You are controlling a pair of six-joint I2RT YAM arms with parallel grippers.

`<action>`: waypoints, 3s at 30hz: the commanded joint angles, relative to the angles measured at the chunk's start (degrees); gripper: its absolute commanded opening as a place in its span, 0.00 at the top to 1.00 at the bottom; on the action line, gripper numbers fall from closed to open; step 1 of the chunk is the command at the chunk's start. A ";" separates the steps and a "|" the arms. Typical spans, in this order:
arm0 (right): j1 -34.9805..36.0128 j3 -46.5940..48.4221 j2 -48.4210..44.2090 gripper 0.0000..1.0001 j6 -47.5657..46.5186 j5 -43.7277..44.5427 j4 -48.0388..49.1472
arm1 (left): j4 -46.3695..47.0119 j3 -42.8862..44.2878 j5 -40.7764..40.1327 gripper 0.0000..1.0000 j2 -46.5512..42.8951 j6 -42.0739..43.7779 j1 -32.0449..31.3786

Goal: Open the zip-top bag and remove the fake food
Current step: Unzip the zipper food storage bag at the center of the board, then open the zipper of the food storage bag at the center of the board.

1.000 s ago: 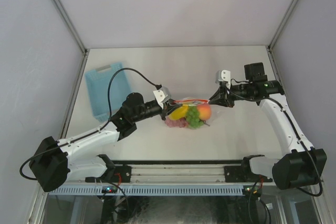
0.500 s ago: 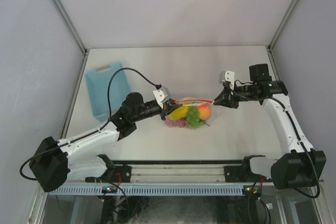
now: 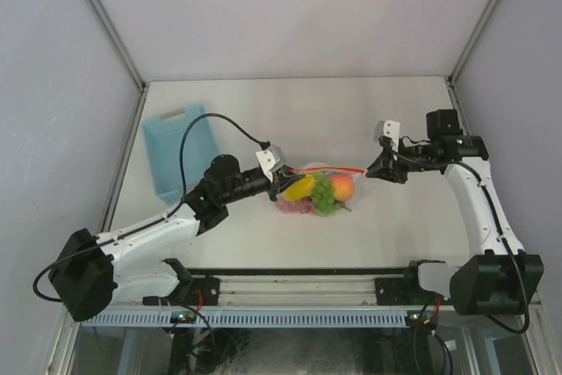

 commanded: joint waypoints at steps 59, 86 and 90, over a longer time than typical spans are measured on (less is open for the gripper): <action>-4.55 7.54 -2.07 0.29 -4.10 -12.65 -3.98 | 2.79 1.06 3.43 1.00 -0.97 2.19 1.84; 17.49 -2.70 -2.45 0.59 9.80 -2.18 14.63 | -18.22 6.40 18.38 1.00 2.42 8.31 3.33; 18.50 -4.18 -3.15 0.53 8.69 0.72 14.47 | -18.22 6.69 18.37 1.00 2.38 7.90 3.32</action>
